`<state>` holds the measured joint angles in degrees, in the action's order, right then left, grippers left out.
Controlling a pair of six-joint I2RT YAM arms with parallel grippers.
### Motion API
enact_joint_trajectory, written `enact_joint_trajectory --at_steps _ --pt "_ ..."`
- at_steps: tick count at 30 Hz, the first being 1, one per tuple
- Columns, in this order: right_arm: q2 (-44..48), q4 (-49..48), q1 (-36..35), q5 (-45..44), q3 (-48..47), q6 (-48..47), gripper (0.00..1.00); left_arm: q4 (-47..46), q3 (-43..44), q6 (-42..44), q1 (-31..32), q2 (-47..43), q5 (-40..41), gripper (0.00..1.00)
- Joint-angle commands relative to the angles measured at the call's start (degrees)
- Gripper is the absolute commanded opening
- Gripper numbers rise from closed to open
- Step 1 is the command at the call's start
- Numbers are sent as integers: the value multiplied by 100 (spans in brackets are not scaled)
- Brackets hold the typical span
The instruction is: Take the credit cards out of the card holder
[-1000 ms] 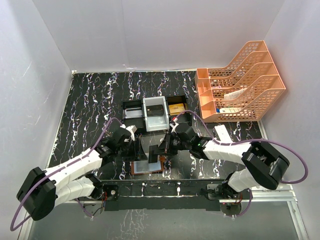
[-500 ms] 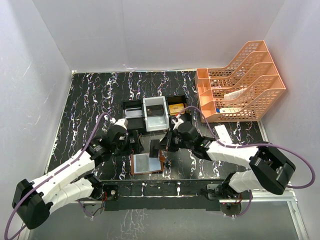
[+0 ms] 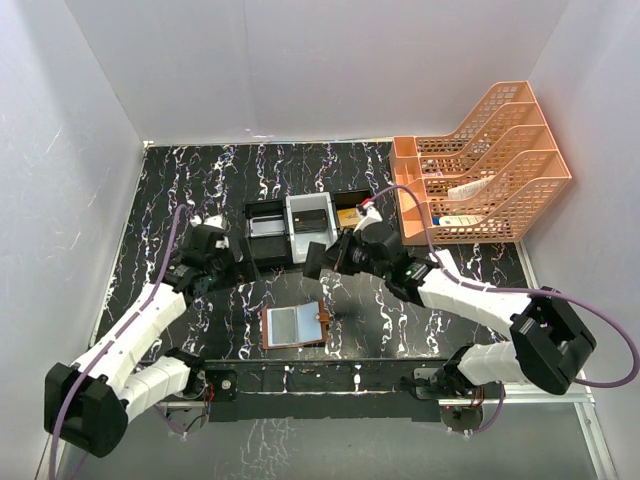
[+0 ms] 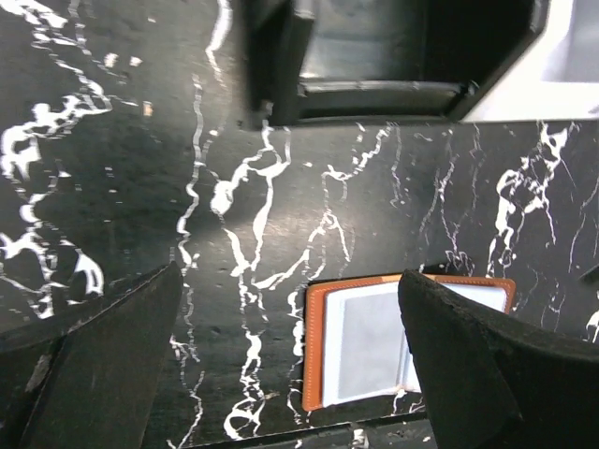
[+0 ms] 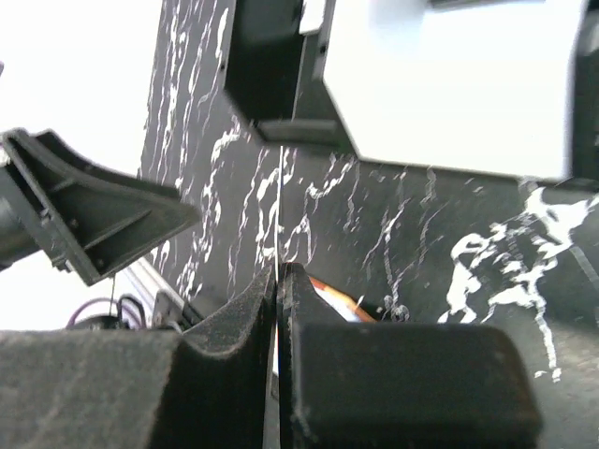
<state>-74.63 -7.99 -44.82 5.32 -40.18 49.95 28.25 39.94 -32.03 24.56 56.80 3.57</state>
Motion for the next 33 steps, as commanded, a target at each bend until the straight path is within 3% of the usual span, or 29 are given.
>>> enact_joint_trajectory --at_steps 1,5,16,28,33 --pt "-60 -234 603 98 -360 133 0 353 406 650 -745 -87 -649 99" --pt "-205 -343 971 446 -734 72 0 352 681 770 -1134 69 -672 99" --pt "-484 266 1379 633 -1450 -841 0 341 512 997 -1190 -198 414 99" --pt "-865 388 1244 191 -2017 -2928 0 164 383 954 -1198 -239 416 99" --pt "-1097 424 615 -626 -2228 -4835 0 145 383 988 -1197 -195 408 99"
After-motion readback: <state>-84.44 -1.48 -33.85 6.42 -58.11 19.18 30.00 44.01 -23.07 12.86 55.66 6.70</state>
